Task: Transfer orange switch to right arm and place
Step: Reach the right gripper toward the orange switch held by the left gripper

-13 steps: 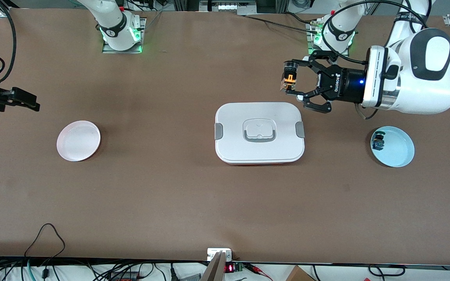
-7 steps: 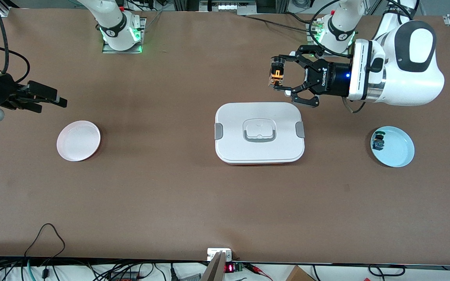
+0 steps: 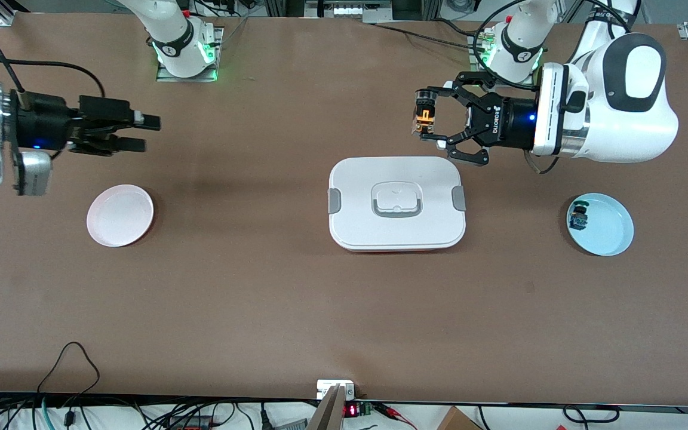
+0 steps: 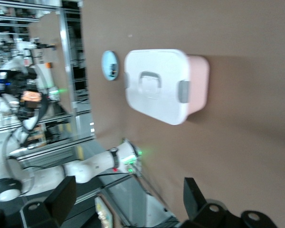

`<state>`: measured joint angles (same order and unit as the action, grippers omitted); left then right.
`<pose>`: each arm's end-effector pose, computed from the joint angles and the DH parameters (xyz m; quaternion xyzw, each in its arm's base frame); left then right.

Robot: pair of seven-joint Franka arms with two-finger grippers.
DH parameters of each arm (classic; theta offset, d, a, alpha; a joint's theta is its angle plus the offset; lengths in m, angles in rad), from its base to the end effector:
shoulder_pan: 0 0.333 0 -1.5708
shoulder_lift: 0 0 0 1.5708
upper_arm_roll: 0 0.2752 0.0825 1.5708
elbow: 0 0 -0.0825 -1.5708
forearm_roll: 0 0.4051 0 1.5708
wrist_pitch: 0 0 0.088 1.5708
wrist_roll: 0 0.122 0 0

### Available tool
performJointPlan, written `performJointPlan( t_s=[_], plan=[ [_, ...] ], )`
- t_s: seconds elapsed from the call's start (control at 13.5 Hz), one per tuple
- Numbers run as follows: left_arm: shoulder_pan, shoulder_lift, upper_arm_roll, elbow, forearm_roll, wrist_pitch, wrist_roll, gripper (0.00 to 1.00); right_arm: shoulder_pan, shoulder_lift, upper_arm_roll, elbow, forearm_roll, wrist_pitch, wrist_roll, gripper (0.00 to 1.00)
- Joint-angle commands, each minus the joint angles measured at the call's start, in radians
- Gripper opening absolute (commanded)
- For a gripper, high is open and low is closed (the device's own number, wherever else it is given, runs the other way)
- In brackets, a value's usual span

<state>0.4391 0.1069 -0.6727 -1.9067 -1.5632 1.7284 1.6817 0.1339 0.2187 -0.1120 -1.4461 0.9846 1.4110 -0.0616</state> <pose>0.5670 -0.2334 0.4735 0.5538 -0.4425 0.3890 0.5884 0.6081 0.1322 0.5455 -0.8785 -0.0524 0.1026 0.4637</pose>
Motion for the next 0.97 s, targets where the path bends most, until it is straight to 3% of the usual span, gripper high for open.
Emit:
performJointPlan(
  t_s=[0.0, 0.07, 0.22, 0.37, 0.67, 0.89],
  plan=[
    [0.012, -0.035, -0.004, -0.026, -0.037, 0.003, 0.023, 0.0, 0.055, 0.043, -0.003, 0.0, 0.213, 0.037, 0.002, 1.0],
    [0.013, -0.035, -0.004, -0.026, -0.037, 0.002, 0.023, 0.0, 0.091, 0.066, -0.003, -0.01, 0.297, 0.086, 0.002, 1.0],
    [0.013, -0.035, -0.004, -0.026, -0.037, 0.0, 0.023, 0.0, 0.197, 0.061, -0.003, -0.083, 0.385, 0.26, 0.0, 1.0],
    [0.013, -0.035, -0.004, -0.026, -0.037, -0.001, 0.023, 0.0, 0.288, 0.059, -0.003, -0.099, 0.416, 0.379, -0.006, 1.0],
    [0.024, -0.035, -0.004, -0.026, -0.035, -0.009, 0.024, 0.0, 0.386, 0.07, -0.003, -0.1, 0.508, 0.443, 0.005, 1.0],
    [0.029, -0.032, -0.001, -0.028, -0.034, -0.036, 0.024, 0.0, 0.507, 0.077, -0.002, -0.1, 0.588, 0.63, 0.041, 1.0]
  ],
)
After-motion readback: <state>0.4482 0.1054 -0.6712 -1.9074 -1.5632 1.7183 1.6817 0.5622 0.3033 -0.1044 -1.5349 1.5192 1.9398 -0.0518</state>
